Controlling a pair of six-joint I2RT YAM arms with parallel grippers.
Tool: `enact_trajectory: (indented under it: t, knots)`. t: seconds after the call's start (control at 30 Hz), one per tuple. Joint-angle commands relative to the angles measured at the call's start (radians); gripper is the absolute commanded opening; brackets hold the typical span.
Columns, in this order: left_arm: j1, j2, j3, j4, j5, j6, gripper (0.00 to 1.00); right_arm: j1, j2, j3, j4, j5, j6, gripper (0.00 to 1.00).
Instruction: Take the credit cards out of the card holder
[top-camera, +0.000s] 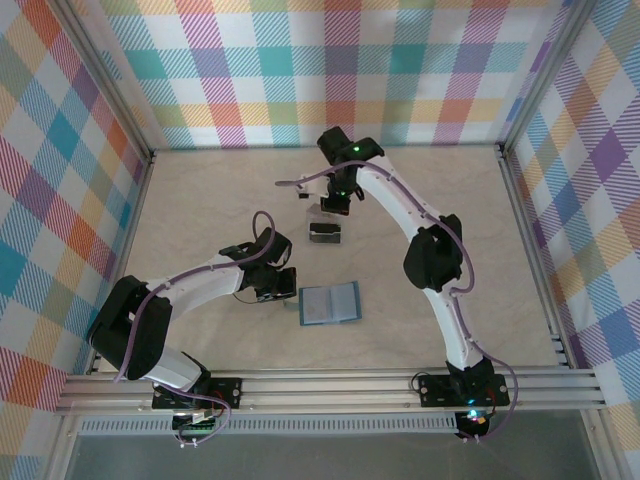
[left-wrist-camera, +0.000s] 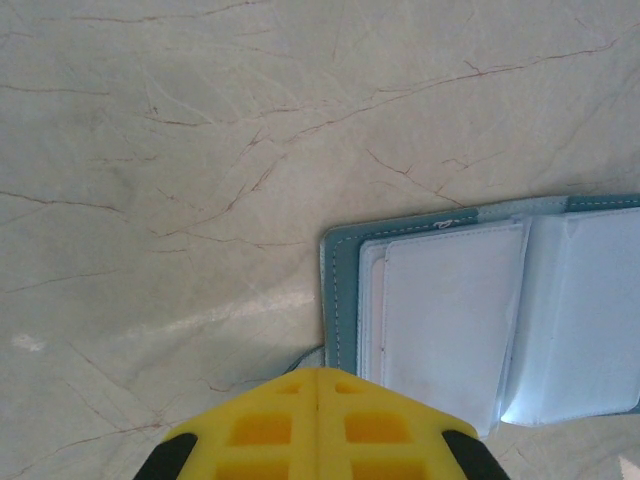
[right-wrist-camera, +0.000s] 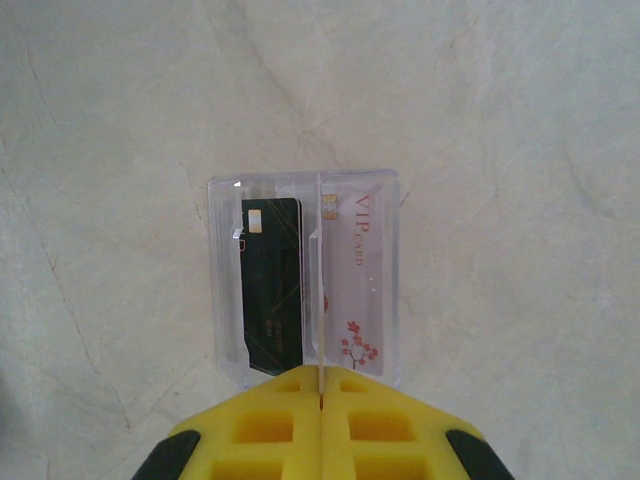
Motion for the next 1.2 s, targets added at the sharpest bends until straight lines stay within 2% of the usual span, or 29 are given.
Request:
enact_trajectory:
  t: [0.0, 0.7, 0.97, 1.17]
  knots:
    - [0.009, 0.013, 0.009, 0.003, 0.012, 0.006, 0.05, -0.008, -0.029, 0.013, 0.020, 0.006, -0.015, 0.00]
    - [0.009, 0.027, 0.009, 0.001, 0.011, 0.010, 0.05, -0.008, 0.102, 0.012, 0.009, 0.032, -0.017, 0.00]
    - [0.009, 0.028, 0.011, -0.003, 0.009, 0.013, 0.05, -0.009, 0.110, 0.007, 0.065, 0.055, -0.003, 0.20]
    - [0.009, 0.028, 0.011, -0.004, 0.009, 0.014, 0.05, -0.009, 0.106, 0.006, 0.087, 0.065, 0.013, 0.24]
